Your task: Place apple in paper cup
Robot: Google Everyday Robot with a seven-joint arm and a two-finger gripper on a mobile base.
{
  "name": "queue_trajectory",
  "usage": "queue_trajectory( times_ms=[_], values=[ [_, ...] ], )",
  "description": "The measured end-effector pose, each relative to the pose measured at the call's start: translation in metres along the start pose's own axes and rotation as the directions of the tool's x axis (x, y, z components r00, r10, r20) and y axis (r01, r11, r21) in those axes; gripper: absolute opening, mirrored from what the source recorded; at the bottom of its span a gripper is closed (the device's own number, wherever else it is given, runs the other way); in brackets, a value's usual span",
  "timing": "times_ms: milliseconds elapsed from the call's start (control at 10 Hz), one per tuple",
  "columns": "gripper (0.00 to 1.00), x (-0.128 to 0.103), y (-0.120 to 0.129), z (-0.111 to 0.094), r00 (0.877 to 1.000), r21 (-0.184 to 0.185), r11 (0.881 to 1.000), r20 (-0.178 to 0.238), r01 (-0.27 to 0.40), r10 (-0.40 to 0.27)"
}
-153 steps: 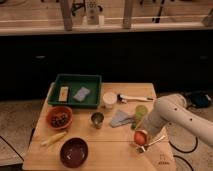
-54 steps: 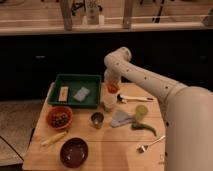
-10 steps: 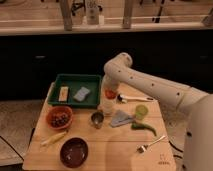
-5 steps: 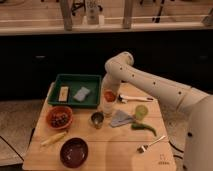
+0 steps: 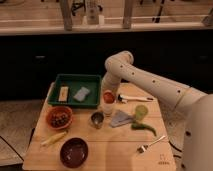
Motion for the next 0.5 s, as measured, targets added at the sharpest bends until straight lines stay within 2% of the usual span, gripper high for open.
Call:
queue_trajectory(
  times_ms=[300,500],
  values=[
    [0.05,-0.0047,-0.0003,0.0026,1.0,0.001,1.0,0.012,-0.009,0.009],
    [0.22,-0.0053,0.0007,0.0057,0.999,0.003,0.999,0.011,-0.045,0.045]
  ],
)
